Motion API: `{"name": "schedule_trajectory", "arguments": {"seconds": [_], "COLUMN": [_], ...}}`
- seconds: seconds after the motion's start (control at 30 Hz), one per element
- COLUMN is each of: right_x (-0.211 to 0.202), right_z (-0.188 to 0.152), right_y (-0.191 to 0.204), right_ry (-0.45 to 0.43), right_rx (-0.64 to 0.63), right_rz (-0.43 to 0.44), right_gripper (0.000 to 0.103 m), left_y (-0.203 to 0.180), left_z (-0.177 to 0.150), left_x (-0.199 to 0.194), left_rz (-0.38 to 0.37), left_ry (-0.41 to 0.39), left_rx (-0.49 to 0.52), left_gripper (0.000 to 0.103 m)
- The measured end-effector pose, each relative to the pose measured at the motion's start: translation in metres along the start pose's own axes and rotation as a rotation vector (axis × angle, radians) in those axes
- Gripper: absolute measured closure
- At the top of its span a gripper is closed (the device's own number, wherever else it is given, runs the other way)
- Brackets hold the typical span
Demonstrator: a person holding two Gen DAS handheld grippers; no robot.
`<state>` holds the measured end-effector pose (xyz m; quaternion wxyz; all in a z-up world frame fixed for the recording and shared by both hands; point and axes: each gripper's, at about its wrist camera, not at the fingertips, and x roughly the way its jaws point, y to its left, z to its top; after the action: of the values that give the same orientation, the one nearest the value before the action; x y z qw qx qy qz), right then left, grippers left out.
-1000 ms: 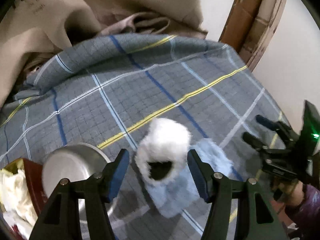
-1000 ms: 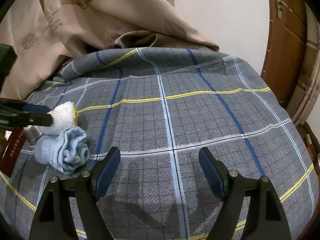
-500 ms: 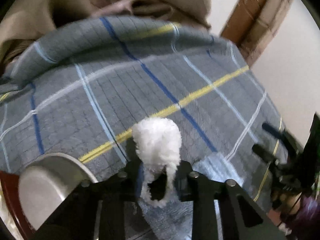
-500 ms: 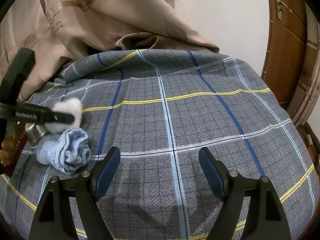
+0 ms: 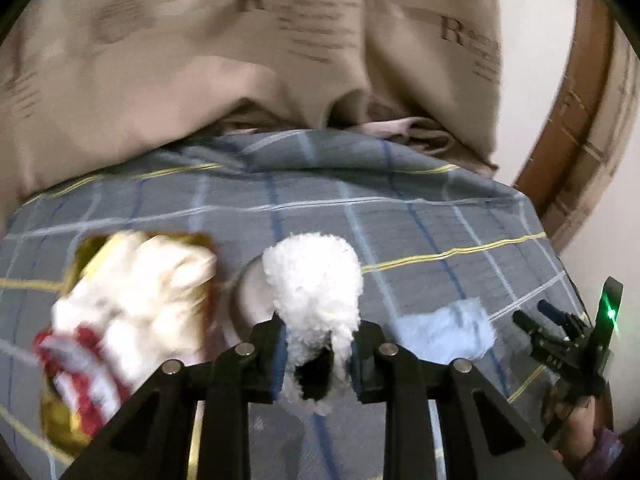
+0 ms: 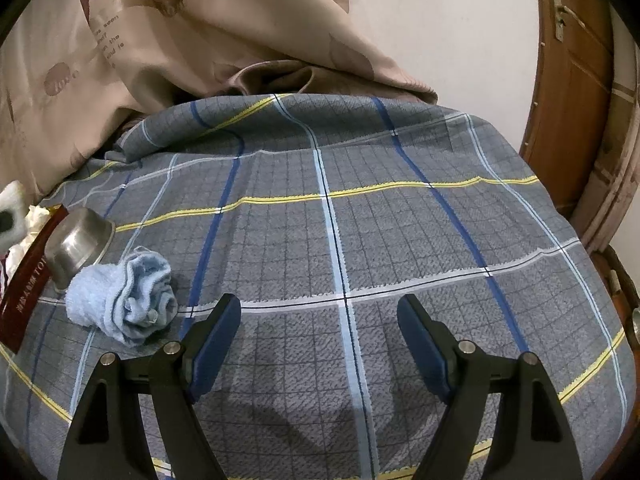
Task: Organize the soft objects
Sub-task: 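Lift the white fuzzy sock while the right gripper grasps the light-blue sock, then lower the fuzzy sock into the tray while the right gripper lifts the blue sock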
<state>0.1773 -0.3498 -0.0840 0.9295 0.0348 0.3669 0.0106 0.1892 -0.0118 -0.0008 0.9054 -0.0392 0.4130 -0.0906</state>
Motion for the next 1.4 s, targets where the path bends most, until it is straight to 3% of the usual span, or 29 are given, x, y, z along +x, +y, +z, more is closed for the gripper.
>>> {"name": "schedule_trajectory", "arguments": {"seconds": [0.23,0.47,0.6,0.67,0.8,0.93,1.0,1.23,1.33,1.4], "right_x": [0.003,-0.001,-0.025,-0.040,-0.048,-0.039,-0.023,0.020,0.034,0.043], "right_z": [0.000,0.000,-0.001,-0.001,0.000,0.006,0.010,0.017,0.016,0.019], "right_y": [0.002,0.010,0.036,0.061,0.104,0.138,0.147,0.172,0.182,0.184], "right_ry": [0.018,0.016,0.003,-0.023,-0.008,0.061,0.159,0.301,0.322,0.351], "right_rx": [-0.009,-0.055,-0.056,-0.124,-0.281,-0.559,-0.677,-0.931,-0.998,-0.985], "right_rz": [-0.011,0.004,0.151,0.210,0.282,0.323,0.350,0.297,0.275,0.277], "right_gripper": [0.024,0.015,0.015,0.009,0.009,0.009,0.013,0.023,0.034,0.066], "left_y": [0.031,0.043,0.054,0.057,0.062,0.072,0.075,0.084,0.086,0.088], "left_z": [-0.046,-0.091,-0.102,-0.104,-0.103,-0.105,-0.105,-0.103,-0.100,-0.099], "left_x": [-0.043,-0.083,-0.101,-0.109,-0.115,-0.120,-0.121,-0.119,-0.121,-0.120], "left_rz": [0.027,0.065,0.067,0.081,0.102,0.085,0.088,0.101,0.113,0.125], "left_ry": [-0.015,-0.078,-0.113,-0.129,-0.148,-0.160,-0.166,-0.161,-0.167,-0.169], "left_rx": [-0.101,-0.151,-0.195,-0.195,-0.186,-0.215,-0.219,-0.236,-0.228,-0.229], "left_gripper": [0.076,0.075,0.075,0.074,0.074,0.072,0.072,0.072,0.071,0.071]}}
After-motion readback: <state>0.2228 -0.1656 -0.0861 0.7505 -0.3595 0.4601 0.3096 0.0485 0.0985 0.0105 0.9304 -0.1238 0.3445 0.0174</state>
